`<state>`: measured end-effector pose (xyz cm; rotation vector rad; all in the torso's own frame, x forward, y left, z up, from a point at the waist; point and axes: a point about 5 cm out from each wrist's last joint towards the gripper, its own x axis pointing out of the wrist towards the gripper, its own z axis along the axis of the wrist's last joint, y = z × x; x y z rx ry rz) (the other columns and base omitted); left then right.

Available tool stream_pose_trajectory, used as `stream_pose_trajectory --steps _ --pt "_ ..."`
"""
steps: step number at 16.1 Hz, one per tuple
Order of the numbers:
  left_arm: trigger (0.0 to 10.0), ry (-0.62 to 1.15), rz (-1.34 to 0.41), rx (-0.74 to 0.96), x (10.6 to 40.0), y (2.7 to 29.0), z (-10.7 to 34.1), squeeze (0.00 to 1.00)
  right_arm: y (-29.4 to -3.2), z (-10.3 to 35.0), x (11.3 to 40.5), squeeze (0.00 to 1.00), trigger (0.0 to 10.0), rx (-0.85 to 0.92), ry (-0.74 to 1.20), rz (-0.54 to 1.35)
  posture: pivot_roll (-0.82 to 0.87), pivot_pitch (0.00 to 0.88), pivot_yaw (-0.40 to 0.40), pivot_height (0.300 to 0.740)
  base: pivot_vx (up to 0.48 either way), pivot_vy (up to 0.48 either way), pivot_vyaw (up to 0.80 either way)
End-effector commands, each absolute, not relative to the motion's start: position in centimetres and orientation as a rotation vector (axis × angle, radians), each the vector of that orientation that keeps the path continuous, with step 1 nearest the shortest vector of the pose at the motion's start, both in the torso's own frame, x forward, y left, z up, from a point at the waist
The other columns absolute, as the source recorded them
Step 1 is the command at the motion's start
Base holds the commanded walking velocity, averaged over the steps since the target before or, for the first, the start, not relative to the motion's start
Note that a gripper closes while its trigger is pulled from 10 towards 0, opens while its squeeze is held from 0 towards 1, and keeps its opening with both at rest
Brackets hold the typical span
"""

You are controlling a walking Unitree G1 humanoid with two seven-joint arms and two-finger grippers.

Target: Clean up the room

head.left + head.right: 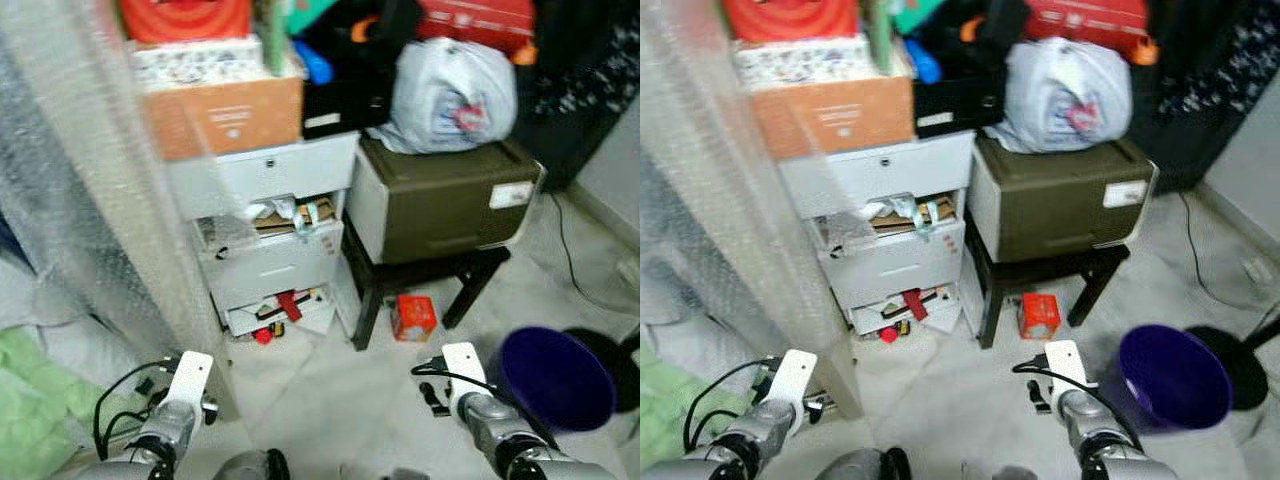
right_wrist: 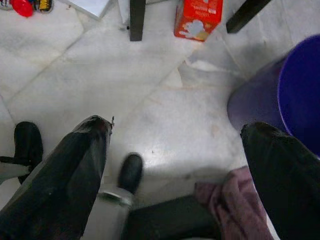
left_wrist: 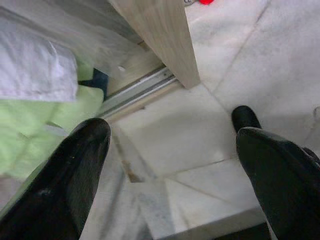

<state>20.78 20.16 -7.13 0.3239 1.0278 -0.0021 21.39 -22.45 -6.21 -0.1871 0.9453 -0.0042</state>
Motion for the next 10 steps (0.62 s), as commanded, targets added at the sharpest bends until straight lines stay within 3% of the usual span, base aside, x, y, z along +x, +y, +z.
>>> stream_pose_trajectory --steps 1,10 --pt "10.0 1.028 -0.016 0.353 20.67 20.27 -7.17 0.0 -22.24 -5.9 21.96 0.0 10.0 -0.192 0.919 -0.003 -0.03 0.0 0.02 0.74 0.0 0.0 0.0" --pt "10.0 1.026 0.028 0.356 20.38 20.77 -7.23 0.0 -22.11 -6.07 21.68 0.0 10.0 -0.192 0.901 -0.023 -0.01 0.0 0.013 0.74 0.0 0.033 0.0"
